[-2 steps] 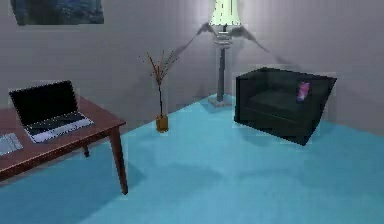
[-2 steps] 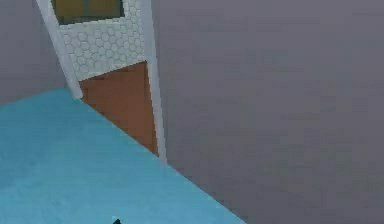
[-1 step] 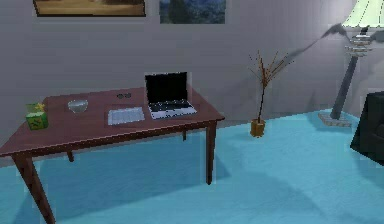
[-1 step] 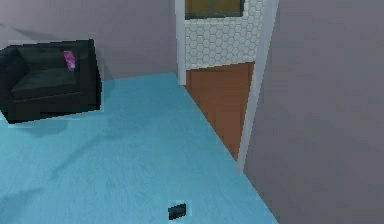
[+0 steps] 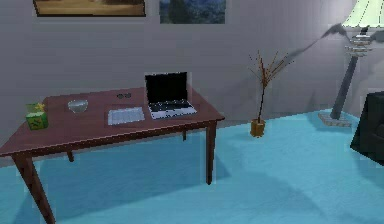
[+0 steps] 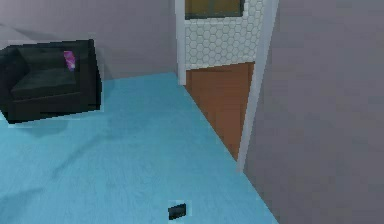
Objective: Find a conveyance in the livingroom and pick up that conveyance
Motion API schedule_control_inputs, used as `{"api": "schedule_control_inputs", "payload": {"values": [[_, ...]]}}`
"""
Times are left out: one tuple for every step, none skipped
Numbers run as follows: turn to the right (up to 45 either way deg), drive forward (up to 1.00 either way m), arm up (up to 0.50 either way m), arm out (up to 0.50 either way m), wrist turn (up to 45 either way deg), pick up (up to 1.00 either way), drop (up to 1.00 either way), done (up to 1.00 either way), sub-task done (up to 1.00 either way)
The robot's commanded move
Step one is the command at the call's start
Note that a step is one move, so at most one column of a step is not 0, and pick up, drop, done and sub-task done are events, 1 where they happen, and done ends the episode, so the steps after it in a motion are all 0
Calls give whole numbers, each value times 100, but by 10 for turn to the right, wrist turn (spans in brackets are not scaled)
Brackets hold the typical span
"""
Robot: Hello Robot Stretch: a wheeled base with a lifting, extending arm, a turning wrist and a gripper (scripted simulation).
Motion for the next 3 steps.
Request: {"api": "schedule_control_inputs", "payload": {"values": [[0,0,0,50,0,0,0,0,0],[0,0,0,0,450,0,0,0,0],[0,0,0,0,450,0,0,0,0]]}}
